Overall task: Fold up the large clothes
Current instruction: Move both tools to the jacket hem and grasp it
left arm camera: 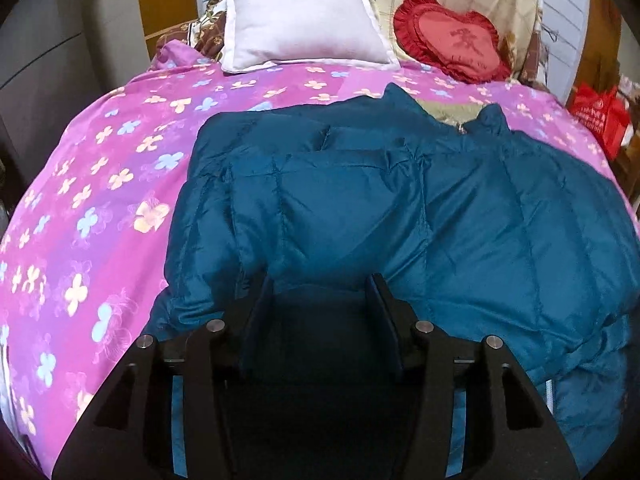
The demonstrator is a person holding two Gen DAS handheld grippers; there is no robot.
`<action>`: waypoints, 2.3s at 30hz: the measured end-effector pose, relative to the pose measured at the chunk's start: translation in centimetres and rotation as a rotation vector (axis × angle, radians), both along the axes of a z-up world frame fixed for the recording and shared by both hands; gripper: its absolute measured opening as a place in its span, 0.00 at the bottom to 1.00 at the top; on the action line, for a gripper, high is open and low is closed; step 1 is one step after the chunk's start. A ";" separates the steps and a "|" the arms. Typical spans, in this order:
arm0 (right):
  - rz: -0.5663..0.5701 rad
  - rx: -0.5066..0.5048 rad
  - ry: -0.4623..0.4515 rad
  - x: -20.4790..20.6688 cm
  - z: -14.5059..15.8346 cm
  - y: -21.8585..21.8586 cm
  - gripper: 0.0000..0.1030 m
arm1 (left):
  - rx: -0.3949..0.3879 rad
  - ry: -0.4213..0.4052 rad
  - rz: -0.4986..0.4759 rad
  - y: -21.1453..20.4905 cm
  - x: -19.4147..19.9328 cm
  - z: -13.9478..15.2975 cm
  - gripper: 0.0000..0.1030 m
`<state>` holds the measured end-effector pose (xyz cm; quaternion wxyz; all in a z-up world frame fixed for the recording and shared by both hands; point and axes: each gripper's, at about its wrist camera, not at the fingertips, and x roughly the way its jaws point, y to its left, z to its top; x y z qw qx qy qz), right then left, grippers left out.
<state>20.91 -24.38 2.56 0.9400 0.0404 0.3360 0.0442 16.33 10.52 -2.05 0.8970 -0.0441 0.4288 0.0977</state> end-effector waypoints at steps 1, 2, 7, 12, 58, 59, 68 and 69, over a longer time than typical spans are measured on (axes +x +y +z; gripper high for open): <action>0.015 -0.048 0.055 1.2 -1.2 0.8 0.70 | 0.011 0.003 -0.006 -0.1 0.1 -0.3 0.49; 0.020 -0.106 0.127 2.2 -2.8 1.4 0.71 | 0.021 0.004 -0.013 -0.3 -0.1 -0.3 0.49; 0.059 -0.078 0.301 2.3 -6.7 0.7 0.76 | 0.100 0.023 -0.030 -0.7 -1.0 -0.8 0.49; 0.084 -0.116 0.344 0.4 -6.9 1.1 0.76 | 0.124 0.052 -0.047 -0.4 -2.4 -0.8 0.49; 0.132 -0.104 0.138 0.7 -3.2 13.3 0.99 | -0.160 -0.045 0.035 2.7 -1.2 0.7 0.78; 0.121 -0.110 0.110 -0.4 -2.3 12.8 0.99 | -0.176 -0.055 0.039 2.9 -1.6 1.0 0.78; 0.123 -0.163 0.189 -12.7 -2.6 7.0 0.99 | -0.088 -0.006 -0.117 -0.5 -8.7 1.0 0.78; 0.127 -0.178 0.204 -13.8 -3.1 6.6 0.99 | -0.081 0.015 -0.127 -0.8 -9.5 0.6 0.78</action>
